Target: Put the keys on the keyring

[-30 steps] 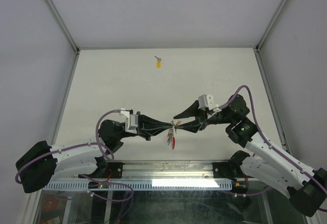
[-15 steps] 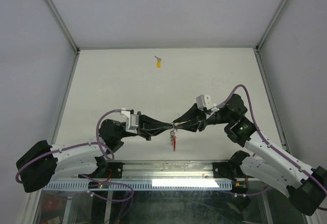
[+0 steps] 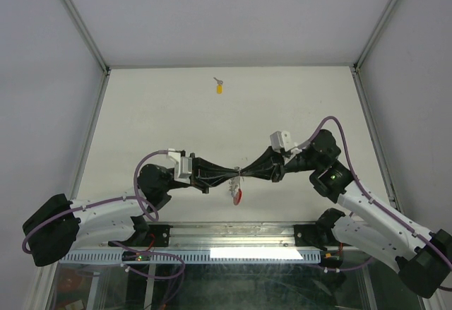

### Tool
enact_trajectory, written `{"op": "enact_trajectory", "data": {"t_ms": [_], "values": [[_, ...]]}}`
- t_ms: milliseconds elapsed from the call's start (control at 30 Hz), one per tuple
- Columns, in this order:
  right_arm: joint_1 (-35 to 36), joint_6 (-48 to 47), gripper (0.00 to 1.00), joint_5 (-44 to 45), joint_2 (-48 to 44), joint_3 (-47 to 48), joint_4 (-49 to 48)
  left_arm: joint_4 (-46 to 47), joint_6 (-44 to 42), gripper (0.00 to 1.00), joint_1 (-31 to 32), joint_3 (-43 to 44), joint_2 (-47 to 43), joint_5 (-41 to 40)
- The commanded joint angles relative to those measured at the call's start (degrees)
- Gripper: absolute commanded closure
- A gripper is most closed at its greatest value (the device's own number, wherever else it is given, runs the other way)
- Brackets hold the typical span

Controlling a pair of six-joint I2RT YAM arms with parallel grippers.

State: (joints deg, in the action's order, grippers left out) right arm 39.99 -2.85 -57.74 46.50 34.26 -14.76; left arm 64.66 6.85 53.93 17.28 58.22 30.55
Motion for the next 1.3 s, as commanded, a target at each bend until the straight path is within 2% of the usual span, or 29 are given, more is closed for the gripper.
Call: {"op": "enact_trajectory", "data": {"t_ms": [0, 133, 167, 267, 333, 433, 500, 533, 600, 800, 1067, 1267], "values": [[0.06, -0.68, 1.0, 4.29, -1.83, 1.41, 0.47, 0.79, -0.51, 1.0, -0.14, 3.48, -0.39, -0.4], [0.03, -5.22, 1.0, 7.89, -3.54, 4.07, 7.54, -4.83, -2.44, 1.0, -0.14, 4.18, -1.88, -2.22], [0.06, -7.0, 1.0, 8.47, -3.6, 5.37, 10.74, -6.71, -3.28, 0.94, -0.14, 4.39, -2.56, -3.19], [0.01, -16.94, 1.0, 10.24, -2.1, 11.99, 25.8, -13.02, -6.28, 0.64, -0.14, 4.75, -5.17, -6.12], [0.01, -22.41, 1.0, 13.69, 0.45, 18.56, 39.24, -19.15, -8.7, 0.54, -0.14, 5.67, -7.34, -8.03], [0.07, -27.09, 1.0, 16.95, 6.63, 28.6, 55.49, -28.85, -13.35, 0.53, -0.14, 8.65, -8.56, -8.63], [0.09, -28.45, 1.0, 19.88, 10.77, 34.43, 64.26, -35.02, -13.35, 0.53, -0.14, 10.87, -8.19, -8.63], [0.09, -28.67, 1.0, 21.36, 12.48, 36.72, 67.29, -37.15, -16.91, 0.53, -0.14, 11.67, -7.95, -9.07], [0.09, -28.67, 1.0, 23.88, 14.97, 40.68, 72.17, -39.57, -18.58, 0.54, -0.14, 12.62, -7.39, -9.94], [0.18, -26.42, 1.0, 26.91, 17.74, 43.84, 74.58, -39.06, -16.57, 0.55, -0.1, 13.06, -5.35, -10.51], [0.19, -22.82, 1.0, 27.7, 17.91, 43.53, 71.3, -31.46, -10.71, 0.56, -0.04, 13.14, -1.66, -11.54], [0.24, -18.33, 1.0, 29.31, 18.06, 43.56, 68.61, -31.77, -11.04, 0.58, 1.39, 16.08, 1.83, -11.84]]}}
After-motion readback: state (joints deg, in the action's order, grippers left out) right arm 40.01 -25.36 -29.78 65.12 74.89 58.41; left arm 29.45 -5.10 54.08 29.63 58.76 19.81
